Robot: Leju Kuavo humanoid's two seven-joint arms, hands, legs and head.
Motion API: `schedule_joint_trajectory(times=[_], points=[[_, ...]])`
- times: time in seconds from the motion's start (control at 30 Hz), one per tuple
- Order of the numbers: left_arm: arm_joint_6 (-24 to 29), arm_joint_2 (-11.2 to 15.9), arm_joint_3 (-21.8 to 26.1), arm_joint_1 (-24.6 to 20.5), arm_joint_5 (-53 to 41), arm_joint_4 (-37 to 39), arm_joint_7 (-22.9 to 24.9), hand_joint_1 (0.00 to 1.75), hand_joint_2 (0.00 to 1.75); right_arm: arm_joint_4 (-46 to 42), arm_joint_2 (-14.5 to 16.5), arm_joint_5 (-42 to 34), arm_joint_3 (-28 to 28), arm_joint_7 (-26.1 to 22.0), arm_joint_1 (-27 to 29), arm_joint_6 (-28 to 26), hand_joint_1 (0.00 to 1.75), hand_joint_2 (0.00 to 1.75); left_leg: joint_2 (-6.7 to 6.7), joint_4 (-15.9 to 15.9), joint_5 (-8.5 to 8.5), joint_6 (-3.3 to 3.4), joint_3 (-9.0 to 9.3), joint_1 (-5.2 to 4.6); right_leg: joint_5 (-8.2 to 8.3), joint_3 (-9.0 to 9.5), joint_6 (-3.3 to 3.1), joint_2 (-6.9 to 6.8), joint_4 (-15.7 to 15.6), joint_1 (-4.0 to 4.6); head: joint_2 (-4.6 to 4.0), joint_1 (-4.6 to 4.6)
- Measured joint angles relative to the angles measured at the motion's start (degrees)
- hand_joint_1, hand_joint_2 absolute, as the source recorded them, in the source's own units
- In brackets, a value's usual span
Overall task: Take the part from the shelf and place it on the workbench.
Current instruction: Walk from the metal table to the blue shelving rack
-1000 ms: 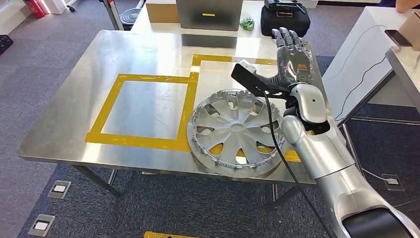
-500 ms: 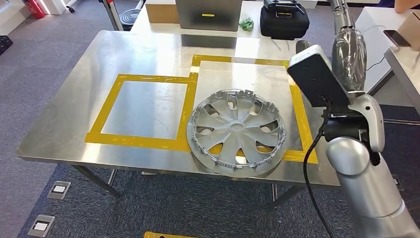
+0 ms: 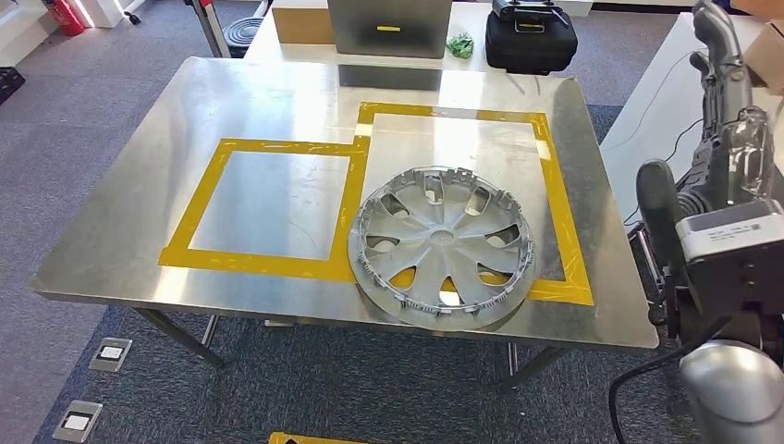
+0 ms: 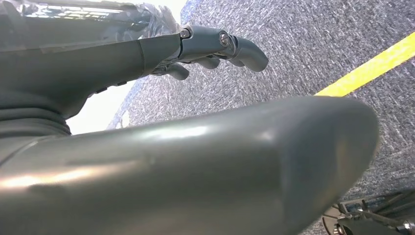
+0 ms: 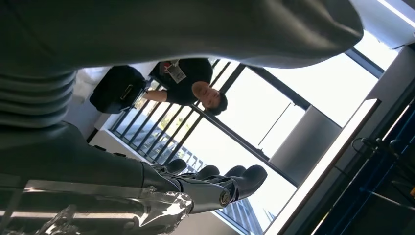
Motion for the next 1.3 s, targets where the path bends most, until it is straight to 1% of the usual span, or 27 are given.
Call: schedule_joint_trajectory(times=[0.1, 0.17, 0.23, 0.27, 0.33, 0.37, 0.4, 0.43, 0.5, 0.53, 0.57, 0.6, 0.67, 0.7, 0.73, 0.8, 0.87, 0.9, 0.93, 0.97, 1.03, 1.07, 1.1, 1.2, 1.23, 1.27, 1.3], points=[[0.0, 0.2, 0.2, 0.0, 0.7, 0.0, -0.3, 0.00, 0.00, -1.8, -1.1, -2.3, -0.2, -0.8, 1.2, -0.4, 0.00, 0.00, 0.00, 0.2, -0.12, 0.51, -0.04, -0.25, 0.20, 0.02, 0.38, 0.03, -0.2, -0.28, 0.00, -0.08], [-0.1, 0.3, 0.4, 0.0, 1.1, 0.0, -0.7, 0.00, 0.00, -2.8, -1.8, -3.3, -0.4, -1.4, 2.1, -0.7, 0.00, 0.00, 0.07, -0.5, 0.35, 0.98, 0.20, -0.20, 0.31, 0.11, 0.80, 0.04, -0.4, -0.38, 0.00, -0.20], [-0.1, 0.4, 0.7, -0.1, 1.4, 0.0, -1.2, 0.00, 0.00, -3.6, -2.5, -4.2, -0.6, -2.1, 2.8, -1.1, 0.00, 0.00, 0.24, -1.9, 1.28, 1.46, 0.65, 0.11, -1.00, -0.44, 1.18, 0.02, 0.9, -0.37, 0.00, -0.13], [-0.1, 0.4, 0.9, -0.2, 1.6, 0.0, -1.4, 0.00, 0.00, -3.9, -2.8, -4.5, -0.7, -2.4, 3.1, -1.3, 0.00, 0.00, 0.34, -2.4, 1.64, 1.61, 0.78, 0.30, -2.52, -1.41, 1.33, 0.02, 3.1, -0.42, 0.00, -0.02], [-0.2, 0.4, 1.2, -0.3, 1.9, 0.0, -1.7, 0.00, 0.00, -4.2, -3.3, -5.2, -0.7, -2.8, 3.9, -1.5, 0.00, 0.00, 0.39, -2.6, 1.88, 1.66, 0.63, 0.34, -6.00, -4.52, 1.71, 0.01, 10.0, -0.74, 0.00, 0.26], [-0.2, 0.4, 1.4, -0.2, 2.0, 0.0, -1.8, 0.00, 0.00, -4.3, -3.5, -5.4, -0.7, -2.9, 4.4, -1.5, 0.00, 0.00, 0.39, -2.5, 1.93, 1.57, 0.52, 0.37, -6.87, -5.77, 1.94, 0.00, 12.9, -0.99, 0.00, 0.35], [-0.2, 0.4, 1.4, -0.2, 2.0, 0.0, -1.8, 0.00, 0.00, -4.3, -3.7, -5.5, -0.7, -3.0, 4.7, -1.5, 0.00, 0.00, 0.39, -2.4, 1.98, 1.45, 0.41, 0.44, -6.70, -6.23, 2.19, -0.02, 14.0, -1.25, 0.00, 0.41], [-0.3, 0.4, 1.5, -0.2, 2.0, 0.0, -1.9, 0.00, 0.00, -4.4, -3.8, -5.7, -0.7, -3.1, 4.9, -1.5, 0.00, 0.00, 0.39, -2.3, 2.00, 1.27, 0.30, 0.57, -5.45, -5.64, 2.45, -0.06, 12.9, -1.51, 0.00, 0.43], [-0.2, 0.4, 1.7, -0.3, 2.0, 0.0, -2.3, 0.00, 0.00, -4.7, -4.1, -6.0, -0.7, -3.3, 5.0, -1.4, 0.00, 0.00, 0.35, -1.6, 1.88, 0.61, -0.07, 0.90, -1.82, -2.22, 3.05, -0.10, 5.9, -2.01, 0.00, 0.51], [-0.1, 0.4, 1.7, -0.3, 2.0, 0.0, -2.4, 0.00, 0.00, -4.8, -4.2, -6.2, -0.7, -3.4, 5.1, -1.3, 0.00, 0.00, 0.30, -1.1, 1.80, 0.16, -0.39, 0.96, -0.57, -0.83, 3.05, 0.05, 2.8, -2.09, 0.00, 0.67], [0.0, 0.4, 1.8, -0.4, 2.0, 0.0, -2.6, 0.00, 0.00, -5.0, -4.3, -6.6, -0.7, -3.5, 5.1, -1.2, 0.00, 0.00, 0.25, -0.7, 1.82, -0.36, -0.75, 0.94, 0.06, -0.11, 2.79, 0.24, 1.0, -2.09, 0.00, 0.78], [0.0, 0.4, 1.9, -0.4, 2.1, 0.0, -2.8, 0.00, 0.00, -5.2, -4.3, -7.1, -0.7, -3.7, 5.2, -1.1, 0.00, 0.00, 0.20, -0.5, 1.97, -0.85, -1.05, 0.88, 0.09, -0.15, 2.31, 0.45, 0.5, -1.97, 0.00, 0.83], [0.0, 0.4, 2.0, -0.3, 2.1, 0.0, -3.0, 0.00, 0.00, -5.5, -4.4, -8.2, -0.6, -4.1, 5.3, -0.8, 0.00, 0.00, 0.15, -0.6, 2.44, -1.69, -1.38, 0.88, 0.64, -0.86, 1.07, 0.55, 0.9, -1.82, 0.00, 0.65], [0.0, 0.4, 2.1, -0.2, 2.1, 0.0, -3.0, 0.00, 0.00, -5.6, -4.4, -8.7, -0.6, -4.3, 5.4, -0.7, 0.00, 0.00, 0.20, -0.4, 2.13, -1.98, -1.56, 0.97, 0.95, -1.12, 0.53, 0.43, 0.9, -1.83, 0.00, 0.50], [0.0, 0.4, 2.3, -0.2, 2.1, 0.0, -3.1, 0.00, 0.00, -5.7, -4.4, -9.0, -0.6, -4.4, 5.4, -0.6, 0.00, 0.00, 0.27, 0.5, 1.06, -2.19, -1.92, 1.04, 1.28, -1.38, 0.00, 0.28, 0.8, -1.87, 0.00, 0.32], [0.0, 0.5, 2.5, -0.3, 2.1, 0.0, -3.1, 0.00, 0.00, -5.9, -4.4, -9.3, -0.5, -4.6, 5.4, -0.5, 0.00, 0.00, 0.41, 6.0, -3.45, -2.36, -3.70, 1.08, 2.01, -2.07, -0.78, -0.01, 0.7, -1.76, 0.00, -0.28], [-0.1, 0.5, 2.7, -0.3, 2.1, 0.0, -3.1, 0.00, 0.00, -6.1, -4.4, -9.3, -0.5, -4.6, 5.6, -0.5, 0.00, 0.00, 0.44, 13.2, -7.82, -2.32, -5.53, 1.03, 2.79, -3.07, -1.10, -0.20, 0.7, -1.40, 0.00, -0.86], [-0.2, 0.5, 2.7, -0.3, 2.1, 0.0, -3.0, 0.00, 0.00, -6.1, -4.4, -9.3, -0.4, -4.6, 5.8, -0.5, 0.00, 0.00, 0.44, 14.8, -8.65, -2.19, -5.48, 0.98, 3.20, -3.60, -1.17, -0.26, 0.7, -1.20, 0.00, -1.01], [-0.2, 0.5, 2.8, -0.4, 2.1, 0.0, -3.0, 0.00, 0.00, -6.2, -4.5, -9.3, -0.4, -4.7, 6.0, -0.5, 0.00, 0.00, 0.44, 14.3, -8.44, -1.94, -4.37, 0.89, 3.62, -4.12, -1.19, -0.27, 0.8, -1.01, 0.00, -1.09], [-0.3, 0.5, 2.8, -0.4, 2.0, 0.0, -2.9, 0.00, 0.00, -6.4, -4.5, -9.3, -0.4, -4.8, 6.2, -0.5, 0.00, 0.00, 0.44, 11.5, -7.36, -1.54, -2.10, 0.73, 4.06, -4.62, -1.16, -0.27, 0.8, -0.83, 0.00, -1.15], [-0.3, 0.6, 2.8, -0.6, 2.0, 0.0, -2.8, 0.00, 0.00, -6.8, -4.7, -9.2, -0.5, -5.0, 6.4, -0.7, 0.00, 0.00, 0.52, 3.1, -5.06, -0.52, 3.53, 0.15, 4.92, -5.34, -0.91, -0.27, 0.8, -0.59, 0.00, -1.22], [-0.3, 0.6, 2.8, -0.7, 2.0, 0.0, -2.7, 0.00, 0.00, -7.0, -4.8, -9.2, -0.5, -5.1, 6.5, -0.8, 0.00, 0.00, 0.58, 0.0, -4.34, -0.15, 5.37, -0.18, 5.33, -5.56, -0.64, -0.30, 0.7, -0.57, 0.00, -1.22], [-0.3, 0.6, 2.8, -0.9, 2.0, 0.0, -2.7, 0.00, 0.00, -7.2, -4.9, -9.2, -0.5, -5.2, 6.7, -0.8, 0.00, 0.00, 0.63, -1.6, -4.03, 0.14, 6.16, -0.48, 5.73, -5.67, -0.30, -0.35, 0.6, -0.65, 0.00, -1.21], [-0.3, 0.6, 2.8, -0.8, 2.0, 0.0, -2.5, 0.00, 0.00, -7.7, -5.4, -9.1, -0.6, -5.3, 7.5, -1.1, 0.00, 0.00, 0.80, -2.3, -2.53, 0.96, 5.49, -0.84, 6.71, -5.82, 0.87, -0.43, 0.1, -1.01, 0.00, -1.16], [-0.4, 0.7, 2.8, -0.8, 1.9, 0.0, -2.4, 0.00, 0.00, -7.8, -5.6, -9.0, -0.7, -5.4, 7.7, -1.2, 0.00, 0.00, 0.92, -2.6, -1.77, 1.32, 5.12, -0.76, 5.78, -6.12, 1.16, -0.39, 0.5, -1.05, 0.00, -1.06], [-0.5, 0.7, 2.9, -0.8, 1.9, 0.0, -2.4, 0.00, 0.00, -8.0, -5.9, -8.9, -0.8, -5.4, 8.0, -1.3, 0.00, 0.00, 1.06, -2.9, -0.95, 1.63, 4.58, -0.61, 3.81, -6.69, 1.41, -0.33, 2.0, -1.07, 0.00, -0.87], [-0.6, 0.7, 2.9, -0.8, 1.8, 0.0, -2.3, 0.00, 0.00, -8.1, -6.1, -8.9, -0.9, -5.5, 8.2, -1.5, 0.00, 0.00, 1.18, -3.0, -0.24, 1.85, 4.03, -0.50, 0.88, -7.47, 1.59, -0.27, 4.8, -1.13, 0.00, -0.59]])
